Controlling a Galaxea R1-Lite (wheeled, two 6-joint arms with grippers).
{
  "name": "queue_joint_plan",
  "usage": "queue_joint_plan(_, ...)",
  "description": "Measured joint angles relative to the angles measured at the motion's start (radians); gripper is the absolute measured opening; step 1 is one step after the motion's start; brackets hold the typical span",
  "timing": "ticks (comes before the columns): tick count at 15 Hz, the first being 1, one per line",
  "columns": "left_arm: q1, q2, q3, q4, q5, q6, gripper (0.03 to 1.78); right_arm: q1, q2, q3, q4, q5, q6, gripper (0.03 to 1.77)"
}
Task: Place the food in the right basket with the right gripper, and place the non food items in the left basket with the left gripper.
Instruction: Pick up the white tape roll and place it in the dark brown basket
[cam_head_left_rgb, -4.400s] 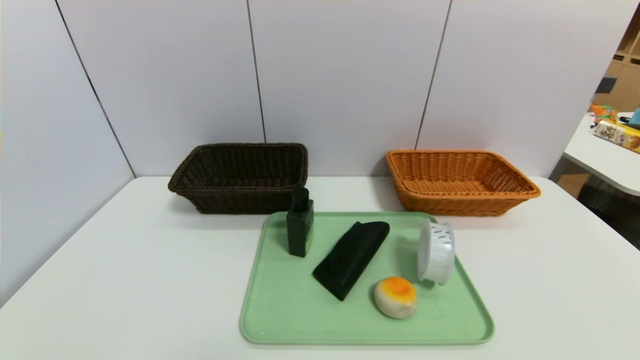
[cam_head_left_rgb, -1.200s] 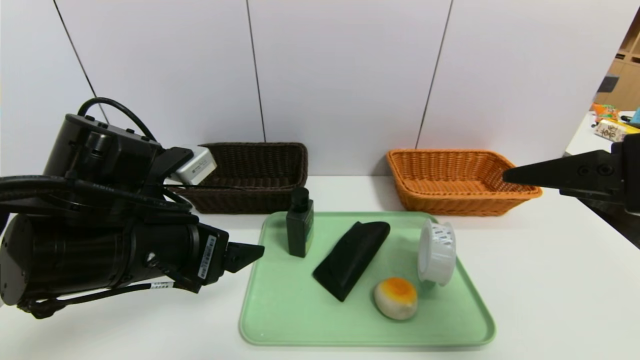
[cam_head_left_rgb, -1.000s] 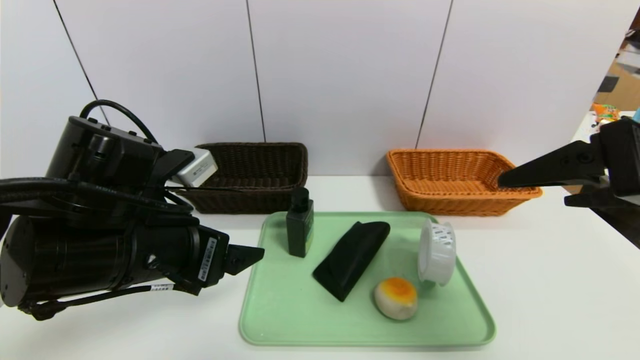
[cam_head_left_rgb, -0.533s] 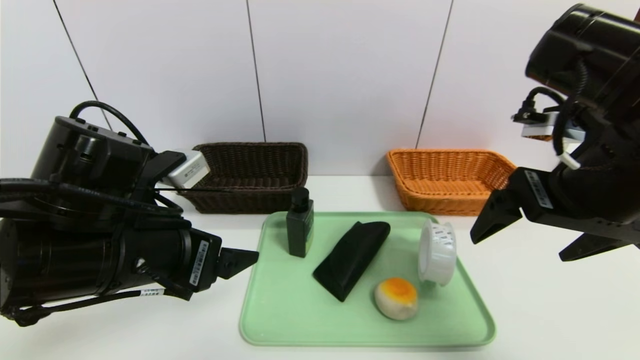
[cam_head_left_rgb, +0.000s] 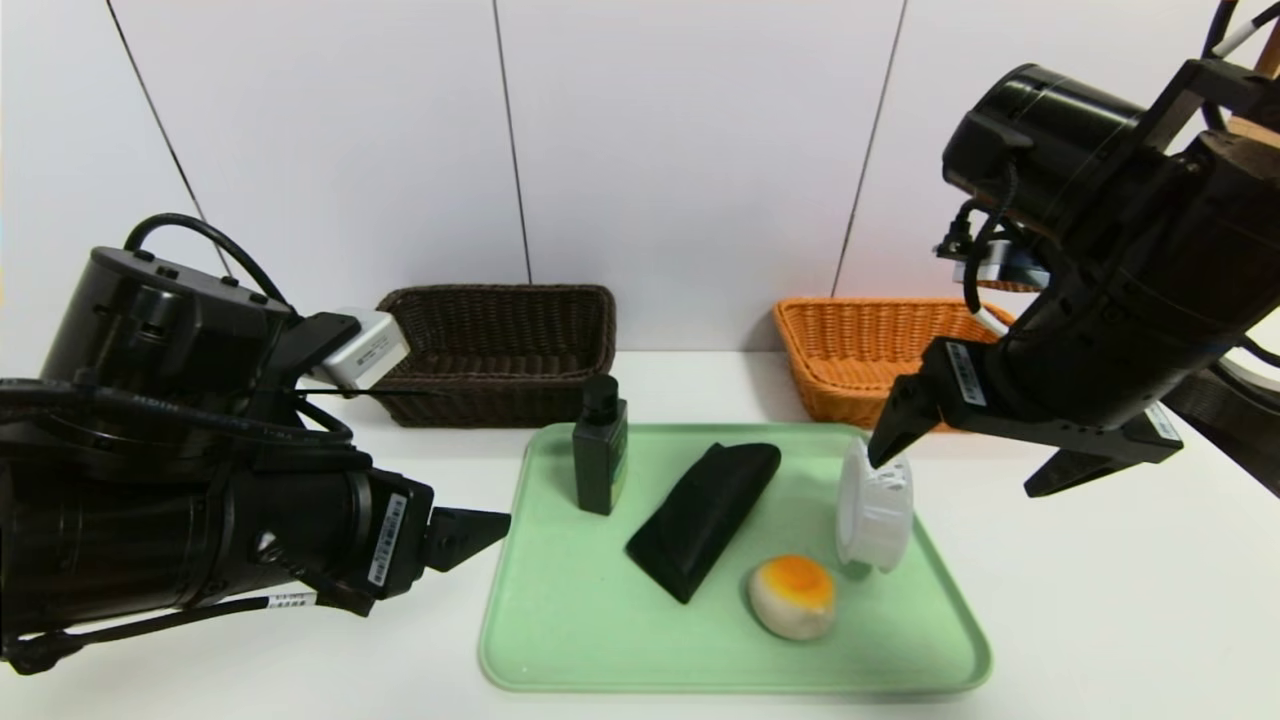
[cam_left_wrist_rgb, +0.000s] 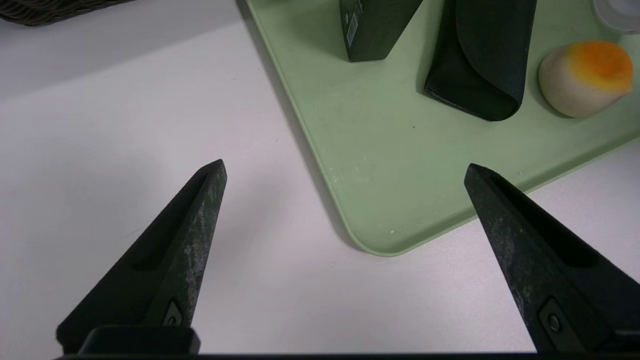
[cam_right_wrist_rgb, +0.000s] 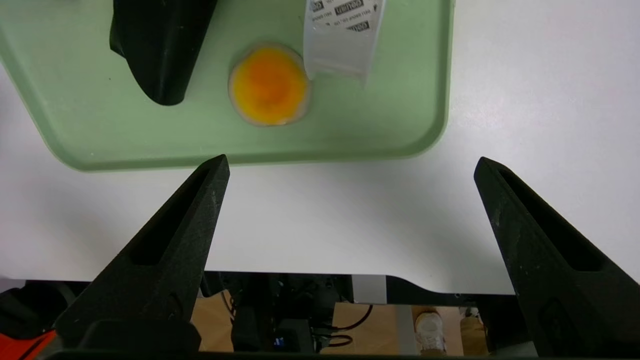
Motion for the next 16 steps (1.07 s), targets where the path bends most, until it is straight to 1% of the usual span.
queue_joint_plan(6, 0.001, -0.007, 0.0, 0.002, 0.0, 0.001, 1.69, -0.038, 0.068, 0.0, -0.094, -0.009, -0.039, 1.7)
queue_joint_plan(8, 0.001, -0.009, 0.0, 0.002, 0.001, 0.0, 1.69, -0.045, 0.09, 0.001, -0.1, -0.009, -0.041, 1.7)
queue_joint_plan(10, 0.001, -0.01, 0.0, 0.001, 0.001, 0.0, 1.69, -0.052, 0.111, 0.001, -0.136, -0.009, -0.045, 1.7)
queue_joint_plan(13, 0.001, -0.01, 0.0, 0.001, 0.001, 0.001, 1.69, -0.064, 0.141, 0.001, -0.144, -0.003, -0.053, 1.7)
queue_joint_plan(16, 0.001, -0.01, 0.0, 0.001, 0.001, 0.0, 1.69, -0.076, 0.166, 0.002, -0.146, 0.001, -0.044, 1.7)
